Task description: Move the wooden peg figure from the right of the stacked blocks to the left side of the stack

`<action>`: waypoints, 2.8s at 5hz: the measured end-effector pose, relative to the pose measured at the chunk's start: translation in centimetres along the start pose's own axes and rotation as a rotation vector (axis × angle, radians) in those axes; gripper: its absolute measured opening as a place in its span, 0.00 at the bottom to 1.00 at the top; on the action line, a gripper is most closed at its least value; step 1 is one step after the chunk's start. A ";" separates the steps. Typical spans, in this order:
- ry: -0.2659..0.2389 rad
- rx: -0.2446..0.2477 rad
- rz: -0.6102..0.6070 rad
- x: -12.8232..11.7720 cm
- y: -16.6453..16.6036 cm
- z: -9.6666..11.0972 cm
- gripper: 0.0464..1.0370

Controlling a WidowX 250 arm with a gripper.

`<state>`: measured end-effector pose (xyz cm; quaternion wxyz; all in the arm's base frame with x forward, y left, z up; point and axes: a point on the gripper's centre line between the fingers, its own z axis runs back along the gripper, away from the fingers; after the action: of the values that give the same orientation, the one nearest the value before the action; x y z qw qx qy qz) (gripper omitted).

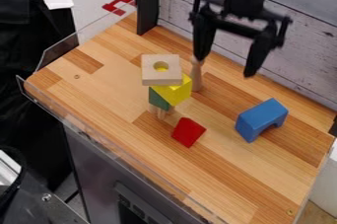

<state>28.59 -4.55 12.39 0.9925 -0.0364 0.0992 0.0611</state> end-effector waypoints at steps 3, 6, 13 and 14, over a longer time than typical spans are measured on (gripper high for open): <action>-0.022 -0.043 0.039 2.9 4.0 0.0 0.96; 0.063 -0.070 0.055 2.6 3.9 -0.2 0.96; 0.081 -0.044 0.150 6.7 6.7 -7.2 0.93; 0.075 -0.061 0.146 6.8 6.4 -7.3 0.65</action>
<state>32.96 1.95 3.53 0.9794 -0.0614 0.1369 0.1349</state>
